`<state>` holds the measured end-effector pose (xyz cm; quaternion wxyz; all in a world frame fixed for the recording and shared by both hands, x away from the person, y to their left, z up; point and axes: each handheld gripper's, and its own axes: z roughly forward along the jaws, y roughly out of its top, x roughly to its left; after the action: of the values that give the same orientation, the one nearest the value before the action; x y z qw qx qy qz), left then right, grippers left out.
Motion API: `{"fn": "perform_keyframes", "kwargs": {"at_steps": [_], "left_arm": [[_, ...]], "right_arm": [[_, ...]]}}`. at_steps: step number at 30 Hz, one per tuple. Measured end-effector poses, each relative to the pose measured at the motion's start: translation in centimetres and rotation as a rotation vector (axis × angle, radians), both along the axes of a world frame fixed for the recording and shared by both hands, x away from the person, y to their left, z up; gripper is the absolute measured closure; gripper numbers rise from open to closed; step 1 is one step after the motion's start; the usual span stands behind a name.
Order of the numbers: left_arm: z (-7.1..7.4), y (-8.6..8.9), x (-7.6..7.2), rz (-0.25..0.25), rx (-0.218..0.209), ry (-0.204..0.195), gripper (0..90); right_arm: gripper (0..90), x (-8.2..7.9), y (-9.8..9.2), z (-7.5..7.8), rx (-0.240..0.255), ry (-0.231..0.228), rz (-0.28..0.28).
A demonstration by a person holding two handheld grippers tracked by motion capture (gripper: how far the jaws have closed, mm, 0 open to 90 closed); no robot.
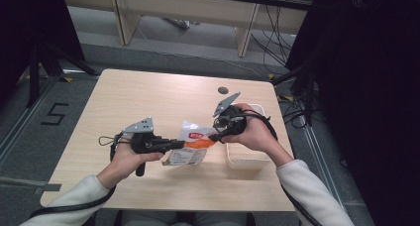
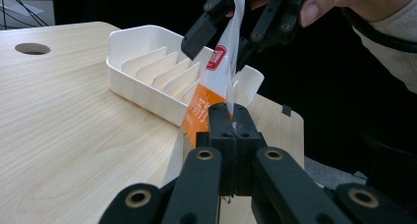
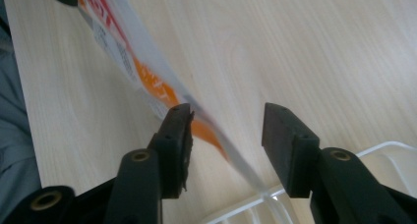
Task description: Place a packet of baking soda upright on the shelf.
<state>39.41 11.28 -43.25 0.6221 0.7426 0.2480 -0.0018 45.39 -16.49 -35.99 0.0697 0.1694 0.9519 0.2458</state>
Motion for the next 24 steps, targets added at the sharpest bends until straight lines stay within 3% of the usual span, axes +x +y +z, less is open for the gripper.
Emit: {"fn": "perform_keyframes", "kwargs": {"at_steps": [9, 14, 19, 22, 23, 24], "left_arm": [[0.0, 0.0, -0.1, 0.007, -0.001, 0.008, 89.7], [-0.1, 0.2, 0.1, 0.01, -0.004, 0.0, 89.7], [-0.2, 0.5, 0.2, 0.016, -0.003, -0.021, 89.6], [-0.5, 1.0, 0.4, 0.036, -0.004, -0.035, 89.6], [-0.6, 1.1, 0.4, 0.044, -0.005, -0.029, 89.5], [-0.7, 1.2, 0.3, 0.056, -0.005, -0.019, 89.5]], "right_arm": [[78.0, -0.1, 0.6, -0.8, -0.061, 0.043, 0.081], [89.0, -0.2, 0.7, -1.0, -0.059, 0.047, 0.089], [90.0, -0.2, 1.0, -1.0, -0.061, 0.042, 0.084], [90.0, -0.2, 1.4, -0.7, -0.067, 0.07, 0.078], [90.0, -0.1, 1.5, -0.6, -0.067, 0.064, 0.101], [90.0, -0.2, 1.7, -0.5, -0.07, 0.075, 0.08]]}}
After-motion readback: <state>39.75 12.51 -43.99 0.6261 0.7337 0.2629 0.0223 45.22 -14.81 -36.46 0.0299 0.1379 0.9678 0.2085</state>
